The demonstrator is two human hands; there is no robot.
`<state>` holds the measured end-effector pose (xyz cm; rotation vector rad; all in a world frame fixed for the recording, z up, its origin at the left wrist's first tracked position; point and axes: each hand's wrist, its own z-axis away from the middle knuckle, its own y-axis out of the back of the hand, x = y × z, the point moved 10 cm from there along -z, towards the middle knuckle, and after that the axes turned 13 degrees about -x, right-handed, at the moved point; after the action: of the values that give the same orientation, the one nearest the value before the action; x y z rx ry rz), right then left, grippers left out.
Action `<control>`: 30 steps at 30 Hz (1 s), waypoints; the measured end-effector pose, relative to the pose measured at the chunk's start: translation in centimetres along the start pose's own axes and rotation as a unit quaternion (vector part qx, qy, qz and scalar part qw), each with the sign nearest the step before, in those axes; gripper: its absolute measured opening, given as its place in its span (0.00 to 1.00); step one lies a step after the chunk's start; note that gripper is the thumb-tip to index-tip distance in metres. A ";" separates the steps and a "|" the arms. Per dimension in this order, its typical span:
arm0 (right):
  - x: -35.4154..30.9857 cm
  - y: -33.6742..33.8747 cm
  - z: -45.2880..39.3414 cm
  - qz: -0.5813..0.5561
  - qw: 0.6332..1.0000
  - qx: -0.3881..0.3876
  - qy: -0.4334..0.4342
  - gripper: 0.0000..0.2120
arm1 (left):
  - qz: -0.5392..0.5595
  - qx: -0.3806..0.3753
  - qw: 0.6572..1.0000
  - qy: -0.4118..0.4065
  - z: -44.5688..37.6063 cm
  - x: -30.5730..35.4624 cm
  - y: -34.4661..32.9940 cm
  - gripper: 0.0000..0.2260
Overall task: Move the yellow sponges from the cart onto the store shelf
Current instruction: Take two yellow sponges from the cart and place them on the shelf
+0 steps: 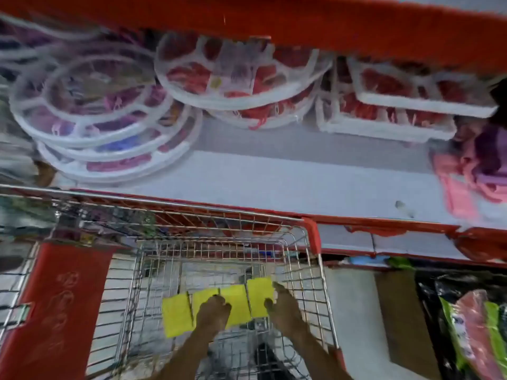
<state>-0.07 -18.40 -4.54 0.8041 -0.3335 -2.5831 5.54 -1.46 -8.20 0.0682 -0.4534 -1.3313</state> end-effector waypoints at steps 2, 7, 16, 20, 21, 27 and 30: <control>1.5 -0.8 -1.5 0.002 0.999 -0.011 -0.032 0.28 | 0.020 -0.011 1.000 0.020 -2.7 -1.2 -1.8 0.14; 4.1 -1.8 -4.0 0.002 0.998 -0.010 -0.069 0.25 | 0.084 0.002 0.993 0.084 -5.2 -1.9 -3.6 0.25; 5.5 -1.9 -6.6 0.029 0.991 -0.004 -0.133 0.26 | 0.171 0.048 0.972 0.153 -6.3 -3.5 -3.4 0.24; 5.5 -1.4 -6.4 0.034 0.991 0.001 -0.126 0.23 | 0.153 0.065 0.972 0.168 -6.0 -4.4 -3.2 0.26; 5.5 -1.3 -6.4 0.027 0.992 0.000 -0.124 0.22 | 0.152 0.074 0.971 0.167 -5.9 -4.6 -3.0 0.26; 3.9 -0.8 -5.5 0.016 0.995 -0.019 -0.095 0.22 | 0.182 0.089 0.973 0.107 -4.3 -3.7 -1.9 0.24; 2.7 0.3 -4.0 -0.034 0.997 0.004 -0.069 0.22 | 0.233 0.110 0.964 0.064 -2.5 -3.0 -0.7 0.21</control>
<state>0.35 -20.27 -8.94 0.6515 -0.3643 -2.7091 5.34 0.73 -11.56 0.2173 -0.4705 -0.8061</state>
